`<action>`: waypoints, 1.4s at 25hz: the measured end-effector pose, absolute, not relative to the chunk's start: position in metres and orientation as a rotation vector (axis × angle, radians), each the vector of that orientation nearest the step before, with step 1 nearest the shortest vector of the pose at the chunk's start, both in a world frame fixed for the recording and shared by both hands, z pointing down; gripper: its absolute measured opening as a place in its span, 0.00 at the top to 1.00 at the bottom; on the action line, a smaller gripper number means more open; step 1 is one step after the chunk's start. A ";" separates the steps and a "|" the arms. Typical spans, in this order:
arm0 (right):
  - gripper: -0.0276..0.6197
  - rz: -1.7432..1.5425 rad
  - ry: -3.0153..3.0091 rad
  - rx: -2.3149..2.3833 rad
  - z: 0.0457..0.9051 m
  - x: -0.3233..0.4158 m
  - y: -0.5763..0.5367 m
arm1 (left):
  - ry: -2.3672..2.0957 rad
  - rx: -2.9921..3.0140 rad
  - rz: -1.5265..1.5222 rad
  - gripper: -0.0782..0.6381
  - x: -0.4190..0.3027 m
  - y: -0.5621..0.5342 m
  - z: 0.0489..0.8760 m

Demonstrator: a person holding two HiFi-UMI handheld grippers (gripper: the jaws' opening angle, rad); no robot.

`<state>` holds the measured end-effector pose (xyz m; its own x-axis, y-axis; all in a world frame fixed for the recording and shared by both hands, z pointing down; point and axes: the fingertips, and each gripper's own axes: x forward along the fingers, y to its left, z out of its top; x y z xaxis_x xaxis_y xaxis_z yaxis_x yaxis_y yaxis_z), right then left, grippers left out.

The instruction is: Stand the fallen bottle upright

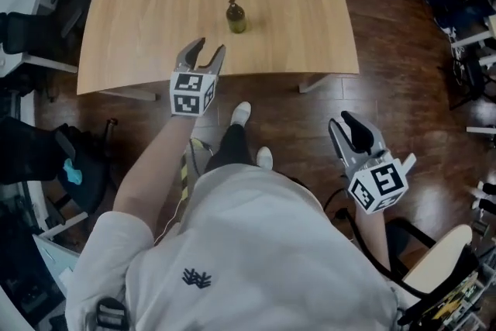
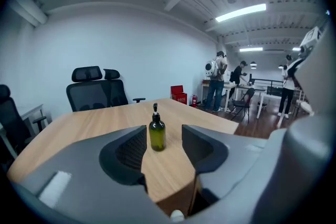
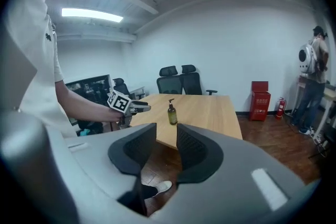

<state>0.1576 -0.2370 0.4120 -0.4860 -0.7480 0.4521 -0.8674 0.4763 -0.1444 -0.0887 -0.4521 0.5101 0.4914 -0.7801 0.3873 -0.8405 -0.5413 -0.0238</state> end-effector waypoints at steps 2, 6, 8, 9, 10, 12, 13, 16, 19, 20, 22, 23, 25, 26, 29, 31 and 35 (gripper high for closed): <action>0.75 0.498 -2.433 1.272 0.420 0.151 -0.224 | -1.403 2.523 0.495 0.61 -0.108 -0.393 0.500; 0.74 0.489 -2.485 1.158 0.428 0.133 -0.197 | -1.372 2.492 0.464 0.63 -0.133 -0.282 0.476; 0.73 0.488 -2.515 1.129 0.430 0.119 -0.184 | -1.356 2.500 0.452 0.64 -0.142 -0.238 0.462; 0.73 0.482 -2.527 1.115 0.429 0.112 -0.178 | -1.343 2.506 0.439 0.64 -0.144 -0.218 0.455; 0.73 0.474 -2.539 1.103 0.428 0.105 -0.172 | -1.325 2.512 0.423 0.64 -0.145 -0.200 0.450; 0.73 0.455 -2.563 1.093 0.423 0.092 -0.155 | -1.282 2.530 0.383 0.64 -0.145 -0.164 0.440; 0.73 0.447 -2.573 1.092 0.421 0.085 -0.144 | -1.258 2.543 0.358 0.64 -0.144 -0.147 0.435; 0.72 0.429 -2.594 1.104 0.412 0.070 -0.102 | -1.176 2.590 0.262 0.64 -0.143 -0.094 0.421; 0.70 0.422 -2.577 1.151 0.405 0.066 -0.048 | -1.095 2.626 0.187 0.64 -0.140 -0.039 0.414; 0.70 0.422 -2.564 1.170 0.403 0.066 -0.030 | -1.069 2.640 0.175 0.64 -0.138 -0.023 0.413; 0.69 0.431 -2.539 1.194 0.399 0.066 0.006 | -1.025 2.666 0.166 0.64 -0.135 0.005 0.409; 0.69 0.432 -2.529 1.197 0.398 0.066 0.022 | -1.011 2.679 0.165 0.64 -0.133 0.016 0.406; 0.69 0.415 -2.514 1.198 0.393 0.070 0.048 | -0.993 2.691 0.152 0.64 -0.129 0.037 0.399; 0.69 0.405 -2.512 1.204 0.391 0.073 0.060 | -0.989 2.694 0.144 0.64 -0.126 0.048 0.397; 0.69 0.386 -2.536 1.242 0.384 0.086 0.090 | -0.997 2.716 0.145 0.64 -0.118 0.078 0.392; 0.69 0.370 -2.555 1.247 0.379 0.092 0.108 | -1.013 2.729 0.149 0.64 -0.111 0.096 0.388; 0.69 0.351 -2.574 1.202 0.373 0.107 0.151 | -1.057 2.720 0.103 0.64 -0.090 0.133 0.378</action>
<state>0.1071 0.1510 0.3734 -0.6152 -0.7070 0.3487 -0.7745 0.6245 -0.1002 -0.0895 0.1334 0.3779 0.7386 -0.6584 0.1449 -0.6740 -0.7166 0.1797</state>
